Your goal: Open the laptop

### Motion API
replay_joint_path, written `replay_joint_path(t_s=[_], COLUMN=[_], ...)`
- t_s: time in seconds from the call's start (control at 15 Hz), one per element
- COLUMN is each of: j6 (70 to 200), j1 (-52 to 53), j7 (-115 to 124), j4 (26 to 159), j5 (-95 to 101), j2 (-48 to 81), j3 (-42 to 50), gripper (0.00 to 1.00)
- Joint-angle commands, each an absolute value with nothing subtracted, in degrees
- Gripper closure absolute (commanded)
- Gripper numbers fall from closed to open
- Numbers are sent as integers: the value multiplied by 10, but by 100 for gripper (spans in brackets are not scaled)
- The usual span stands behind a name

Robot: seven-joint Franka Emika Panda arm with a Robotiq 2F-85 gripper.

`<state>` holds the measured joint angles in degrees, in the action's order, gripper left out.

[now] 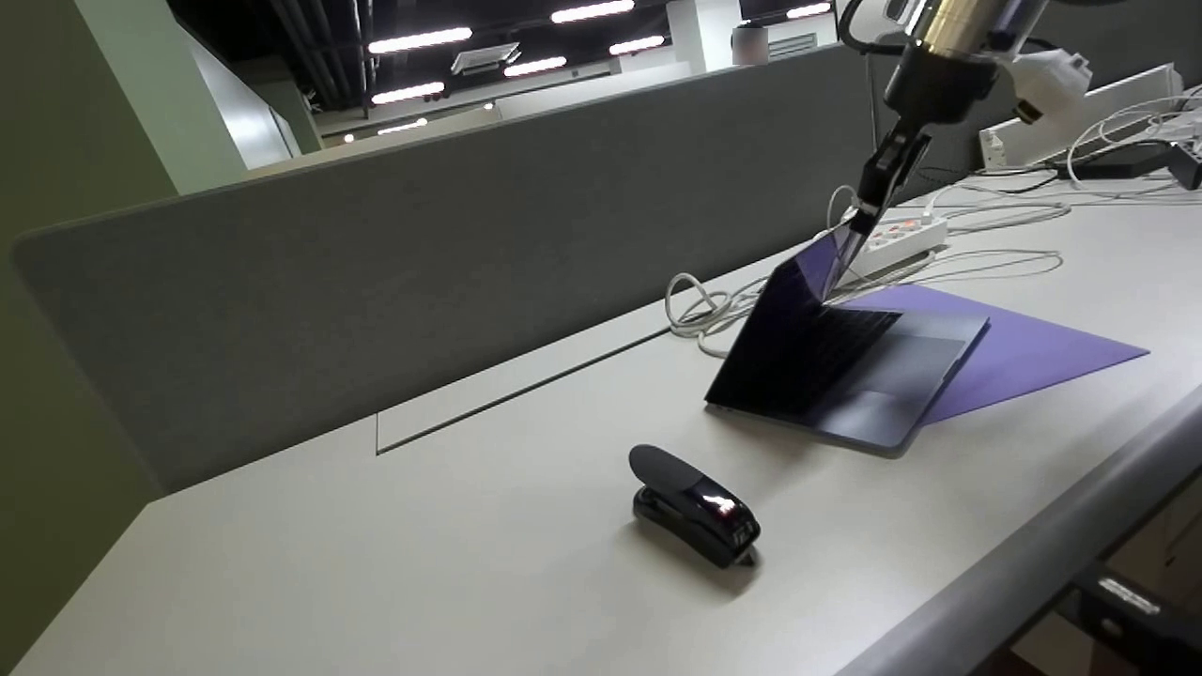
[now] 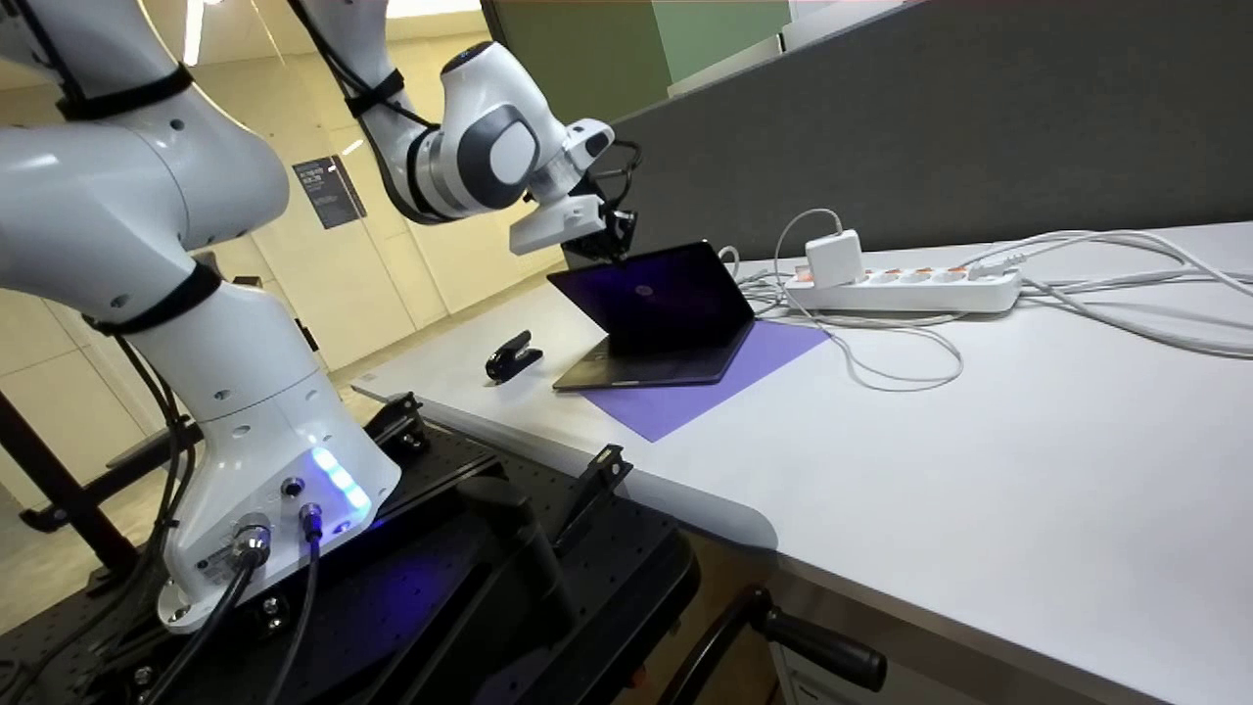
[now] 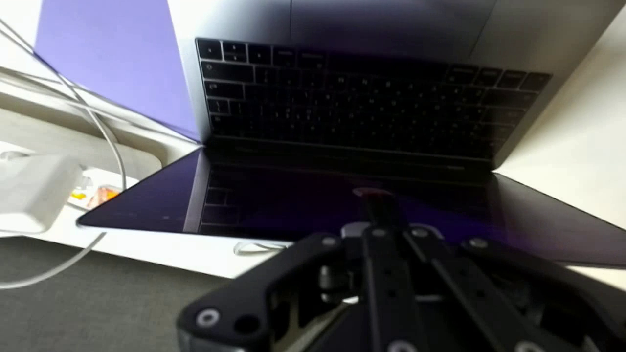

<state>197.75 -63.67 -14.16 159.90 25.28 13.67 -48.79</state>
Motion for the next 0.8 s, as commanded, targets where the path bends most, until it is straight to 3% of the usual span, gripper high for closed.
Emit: replay_joint_path(t_s=[0.0,0.33,0.73], j6=[1988,1980,1900], j1=[-738,-849,-893], j7=[-78,-67,-28], j4=[1599,1586,1589], j5=[300,289,293], j2=[115,119,119], j3=[-587,-686,-720], gripper=[100,100,100])
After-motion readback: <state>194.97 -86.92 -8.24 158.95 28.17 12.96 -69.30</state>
